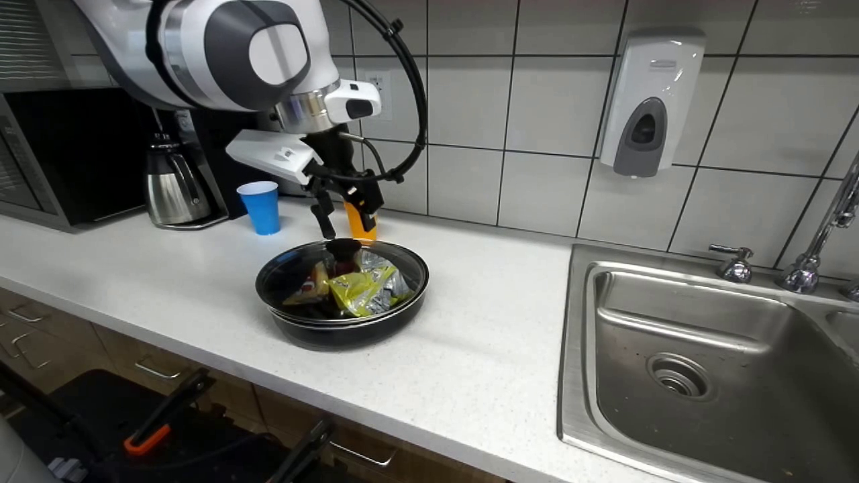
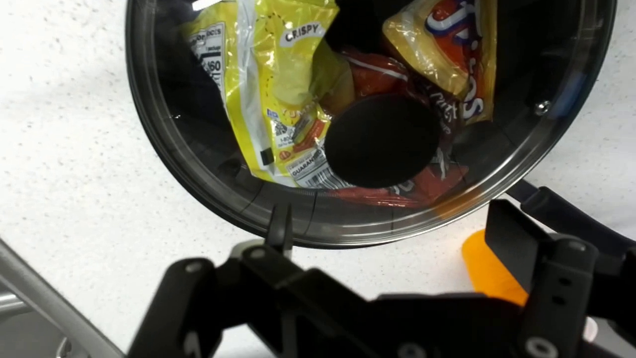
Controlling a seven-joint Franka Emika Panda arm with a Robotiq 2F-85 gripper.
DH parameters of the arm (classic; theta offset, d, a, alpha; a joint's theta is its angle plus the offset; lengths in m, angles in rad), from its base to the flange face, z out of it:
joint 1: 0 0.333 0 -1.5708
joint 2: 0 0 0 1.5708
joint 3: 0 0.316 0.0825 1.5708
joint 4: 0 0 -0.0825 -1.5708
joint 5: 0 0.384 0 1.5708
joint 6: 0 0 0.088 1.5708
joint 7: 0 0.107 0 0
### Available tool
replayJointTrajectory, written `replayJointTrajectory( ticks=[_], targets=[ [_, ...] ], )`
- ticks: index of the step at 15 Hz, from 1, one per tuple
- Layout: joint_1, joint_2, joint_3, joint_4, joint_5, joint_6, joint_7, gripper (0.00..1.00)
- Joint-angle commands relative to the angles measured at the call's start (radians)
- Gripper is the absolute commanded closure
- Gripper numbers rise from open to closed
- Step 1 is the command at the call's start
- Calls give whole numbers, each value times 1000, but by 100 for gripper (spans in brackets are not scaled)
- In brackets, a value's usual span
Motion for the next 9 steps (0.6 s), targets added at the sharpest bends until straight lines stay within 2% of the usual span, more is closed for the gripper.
replayJointTrajectory(
  ticks=[1, 2, 3, 6, 9],
  targets=[
    [1, -85, 45, -6, 14, -81, 17, 0],
    [34, -106, 32, -9, 61, -104, -27, 0],
    [98, -125, -5, -8, 155, -135, -112, 0],
    [182, -188, -57, -18, 308, -258, -262, 0],
    [208, -213, -96, -10, 402, -394, -378, 0]
  ],
)
